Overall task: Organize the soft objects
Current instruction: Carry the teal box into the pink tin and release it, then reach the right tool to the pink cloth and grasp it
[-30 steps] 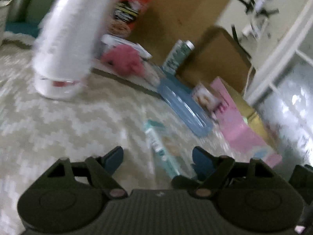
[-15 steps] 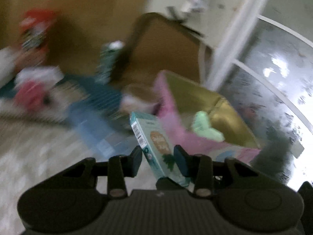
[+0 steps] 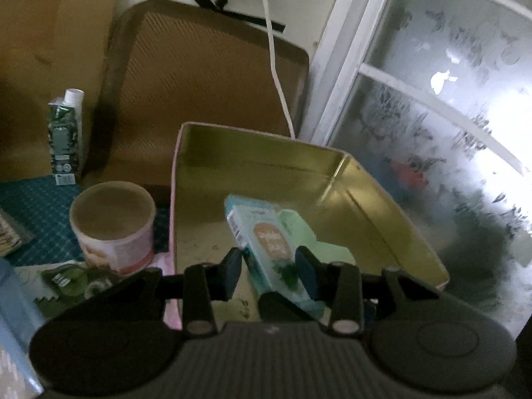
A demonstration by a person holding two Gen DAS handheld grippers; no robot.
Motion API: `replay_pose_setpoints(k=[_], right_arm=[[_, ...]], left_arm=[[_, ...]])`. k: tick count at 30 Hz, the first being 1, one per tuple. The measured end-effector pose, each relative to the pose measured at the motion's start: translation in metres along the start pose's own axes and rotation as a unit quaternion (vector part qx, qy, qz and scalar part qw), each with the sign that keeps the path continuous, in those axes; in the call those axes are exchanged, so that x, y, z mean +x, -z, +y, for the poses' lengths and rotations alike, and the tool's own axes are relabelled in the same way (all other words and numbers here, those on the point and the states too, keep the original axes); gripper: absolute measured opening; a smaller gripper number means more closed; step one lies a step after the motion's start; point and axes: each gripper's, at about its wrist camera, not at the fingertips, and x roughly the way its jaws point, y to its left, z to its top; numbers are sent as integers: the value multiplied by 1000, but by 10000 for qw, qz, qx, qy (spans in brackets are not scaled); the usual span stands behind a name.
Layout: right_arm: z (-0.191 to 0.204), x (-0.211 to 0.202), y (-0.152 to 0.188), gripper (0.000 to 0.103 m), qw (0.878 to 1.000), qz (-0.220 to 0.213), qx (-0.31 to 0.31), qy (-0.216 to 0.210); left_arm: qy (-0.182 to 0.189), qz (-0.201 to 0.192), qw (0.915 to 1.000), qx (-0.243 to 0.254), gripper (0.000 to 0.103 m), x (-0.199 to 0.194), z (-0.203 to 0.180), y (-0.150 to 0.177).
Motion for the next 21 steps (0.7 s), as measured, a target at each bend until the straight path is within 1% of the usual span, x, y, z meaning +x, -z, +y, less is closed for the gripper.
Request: replay_pose_setpoints(k=[2,4,6,10,12,14,16,17,19,21], right_arm=[[-5,10,2,45,9999,68,-43,152],[-8,15,2,45,9995,108,-166,250],[-9,16,3,46,9993,35,-156,336],[-5,5,4,45,9994,-74,-218,262],[3,1,5,45,9990,-117,-325,284],[12,-2,6,45,9988,-151,-382,272],[25,-4,6,45,9984,-188,-463,246],[32,-5,7,45,9982,-206,-512,216],[50,-4,9,45,9976,-213,-649,78],[73,0,12,45,9964,-131,-831,-125]], left_arm=[[-99,15,9998,149,35,7,-5,1],[-252,-36,9992,317,38,9,-10,3],[-266,-84,9989,383,38,4,-12,4],[-280,-404,9981,372,40,-30,-2,10],[-305,-590,9975,252,43,-53,12,17],[-429,-764,9961,74,43,-79,34,27],[-713,-882,9934,-142,45,-106,61,44],[-911,-899,9915,-231,48,-118,75,54],[-1454,-903,9847,-333,48,-141,105,78],[-2013,-806,9753,-427,48,-161,135,103]])
